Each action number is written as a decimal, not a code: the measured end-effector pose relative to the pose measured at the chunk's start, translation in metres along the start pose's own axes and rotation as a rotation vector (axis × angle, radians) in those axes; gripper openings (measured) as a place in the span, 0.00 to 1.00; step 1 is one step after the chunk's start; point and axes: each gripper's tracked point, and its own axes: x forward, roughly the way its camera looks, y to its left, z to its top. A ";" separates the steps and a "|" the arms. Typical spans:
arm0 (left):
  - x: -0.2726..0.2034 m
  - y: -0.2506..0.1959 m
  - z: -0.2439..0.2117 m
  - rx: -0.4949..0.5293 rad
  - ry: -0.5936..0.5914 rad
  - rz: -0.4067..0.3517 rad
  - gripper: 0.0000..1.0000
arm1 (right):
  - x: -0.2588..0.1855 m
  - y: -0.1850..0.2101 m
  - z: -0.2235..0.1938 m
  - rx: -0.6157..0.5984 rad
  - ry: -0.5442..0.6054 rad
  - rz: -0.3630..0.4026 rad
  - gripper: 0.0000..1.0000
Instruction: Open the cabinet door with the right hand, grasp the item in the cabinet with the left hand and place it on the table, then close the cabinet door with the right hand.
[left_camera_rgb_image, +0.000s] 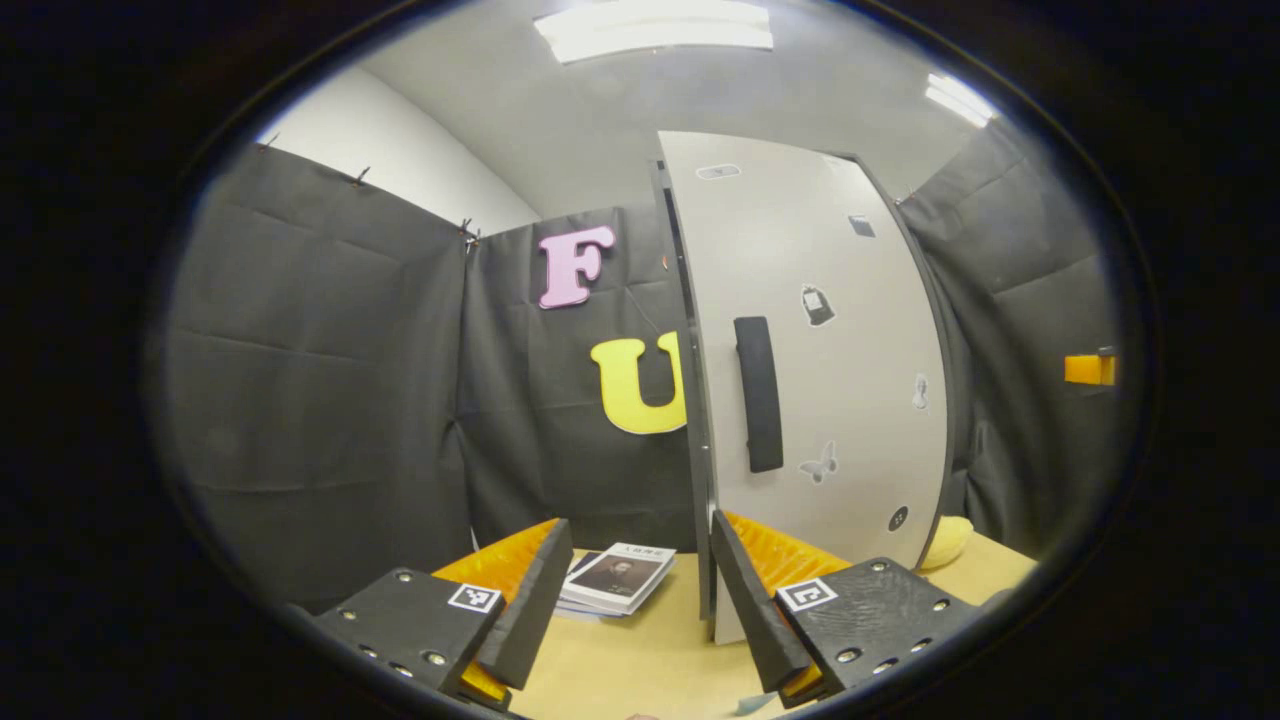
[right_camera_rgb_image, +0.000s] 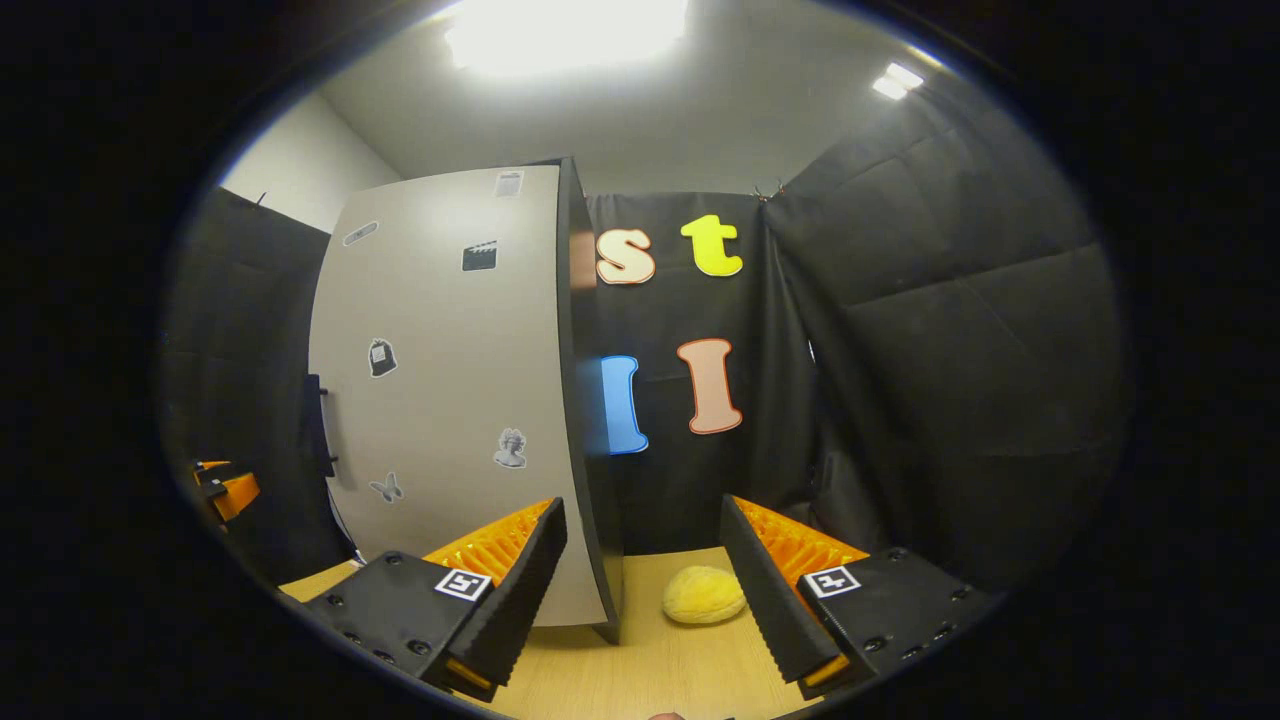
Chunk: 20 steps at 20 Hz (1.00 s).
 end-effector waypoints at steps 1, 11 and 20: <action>0.002 0.002 -0.001 0.002 0.006 0.005 0.85 | 0.001 0.001 0.001 -0.007 -0.006 0.001 0.92; 0.004 0.010 0.009 0.000 -0.019 0.012 0.84 | 0.000 0.007 0.009 -0.014 -0.038 0.011 0.98; 0.000 0.018 0.007 -0.035 -0.033 0.011 0.84 | -0.003 0.004 0.014 -0.016 -0.066 -0.015 0.98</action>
